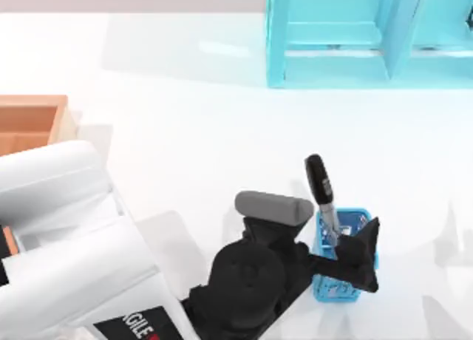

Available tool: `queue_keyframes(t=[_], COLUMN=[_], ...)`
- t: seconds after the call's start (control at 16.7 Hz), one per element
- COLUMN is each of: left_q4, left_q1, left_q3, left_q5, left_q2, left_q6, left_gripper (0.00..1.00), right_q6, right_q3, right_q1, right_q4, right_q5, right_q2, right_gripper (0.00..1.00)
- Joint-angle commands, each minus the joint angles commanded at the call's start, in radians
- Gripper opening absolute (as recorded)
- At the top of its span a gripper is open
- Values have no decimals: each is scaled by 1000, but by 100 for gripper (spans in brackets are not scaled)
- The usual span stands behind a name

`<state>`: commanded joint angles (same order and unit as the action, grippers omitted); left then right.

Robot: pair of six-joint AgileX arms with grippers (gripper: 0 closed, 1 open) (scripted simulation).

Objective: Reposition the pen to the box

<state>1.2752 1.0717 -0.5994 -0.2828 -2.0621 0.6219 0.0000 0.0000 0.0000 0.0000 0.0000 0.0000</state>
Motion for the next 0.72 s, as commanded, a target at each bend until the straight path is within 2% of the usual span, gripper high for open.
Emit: queue_keyframes(t=[0.36,0.72], left_q4=[-18,-18], left_q1=[-21,-21], left_q3=[-58,-58], left_q5=[21,21], left_q2=[-42,-42], left_q6=[-4,-4], left_gripper=[100,55], right_q6=[0,0], right_q3=[0,0], right_q1=[0,0], right_q4=[0,0], right_q5=[0,0], right_q2=[0,0], right_gripper=[100,100])
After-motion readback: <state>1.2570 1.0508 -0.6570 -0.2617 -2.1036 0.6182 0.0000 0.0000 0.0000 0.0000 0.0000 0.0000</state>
